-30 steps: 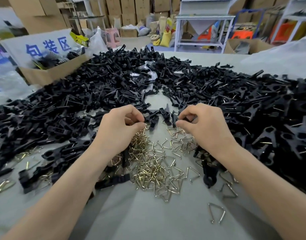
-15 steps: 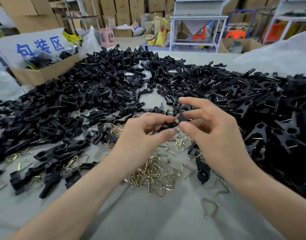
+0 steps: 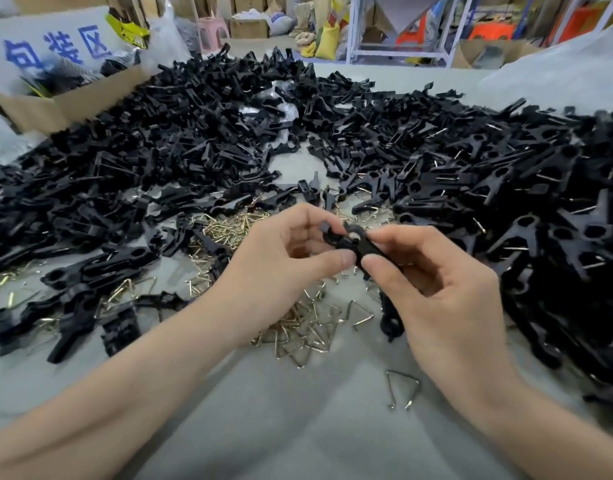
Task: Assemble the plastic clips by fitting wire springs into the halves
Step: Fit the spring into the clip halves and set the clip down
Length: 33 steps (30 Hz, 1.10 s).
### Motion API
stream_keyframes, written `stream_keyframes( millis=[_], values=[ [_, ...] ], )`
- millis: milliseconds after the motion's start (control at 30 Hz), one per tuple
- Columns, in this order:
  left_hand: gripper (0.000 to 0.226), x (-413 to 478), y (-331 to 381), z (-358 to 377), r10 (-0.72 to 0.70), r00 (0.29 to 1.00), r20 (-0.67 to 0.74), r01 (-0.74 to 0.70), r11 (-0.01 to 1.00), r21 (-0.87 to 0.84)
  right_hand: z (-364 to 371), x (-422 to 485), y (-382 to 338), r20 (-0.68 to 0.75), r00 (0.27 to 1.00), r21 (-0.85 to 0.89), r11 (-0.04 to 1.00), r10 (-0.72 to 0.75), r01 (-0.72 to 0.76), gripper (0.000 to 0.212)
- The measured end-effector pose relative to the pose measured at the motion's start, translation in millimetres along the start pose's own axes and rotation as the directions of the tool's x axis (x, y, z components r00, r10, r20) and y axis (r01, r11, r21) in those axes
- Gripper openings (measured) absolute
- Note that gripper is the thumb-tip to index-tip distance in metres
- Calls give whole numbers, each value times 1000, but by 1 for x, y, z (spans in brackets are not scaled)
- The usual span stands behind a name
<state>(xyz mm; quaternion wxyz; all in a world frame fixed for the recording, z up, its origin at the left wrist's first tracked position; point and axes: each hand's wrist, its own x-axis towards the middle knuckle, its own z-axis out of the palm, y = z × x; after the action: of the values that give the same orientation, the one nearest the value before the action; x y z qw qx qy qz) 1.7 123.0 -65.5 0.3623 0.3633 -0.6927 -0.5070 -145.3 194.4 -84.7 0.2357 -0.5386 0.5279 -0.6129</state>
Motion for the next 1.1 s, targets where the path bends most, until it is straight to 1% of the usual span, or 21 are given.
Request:
stream_keyframes(
  millis=[100, 200, 300, 400, 533, 600, 767, 967, 1100],
  values=[
    [24, -1, 1, 1, -38, 999, 32, 41, 995, -96, 0, 1, -1, -12, 999, 77, 996, 37, -36, 19],
    [30, -1, 1, 2, -27, 998, 59, 32, 996, -83, -2, 2, -1, -34, 997, 137, 989, 65, -59, 13],
    [31, -1, 1, 2, -36, 997, 74, 44, 993, -107, -4, 5, 0, -37, 993, 148, 983, 112, -106, 10],
    [29, -2, 2, 2, -51, 996, 68, 58, 992, -110, -5, 7, 1, -17, 988, 206, 967, 154, -148, 5],
    [28, -3, 3, 2, -50, 996, 74, 58, 993, -106, -6, 8, 1, -31, 981, 299, 938, 194, -176, 13],
    [26, -3, 4, 2, -51, 995, 80, 60, 992, -114, -5, 8, 0, -20, 981, 296, 938, 195, -180, 13],
    [24, -3, 4, 2, -63, 994, 94, 72, 992, -100, -3, 6, -2, -7, 983, 224, 959, 181, -175, 13],
    [23, -2, 4, 2, -66, 993, 94, 76, 991, -109, -4, 7, -2, 20, 983, 219, 959, 183, -183, 4],
    [24, -2, 4, 2, -73, 993, 92, 83, 991, -107, -5, 8, -2, 28, 983, 213, 960, 179, -181, 4]
  ],
)
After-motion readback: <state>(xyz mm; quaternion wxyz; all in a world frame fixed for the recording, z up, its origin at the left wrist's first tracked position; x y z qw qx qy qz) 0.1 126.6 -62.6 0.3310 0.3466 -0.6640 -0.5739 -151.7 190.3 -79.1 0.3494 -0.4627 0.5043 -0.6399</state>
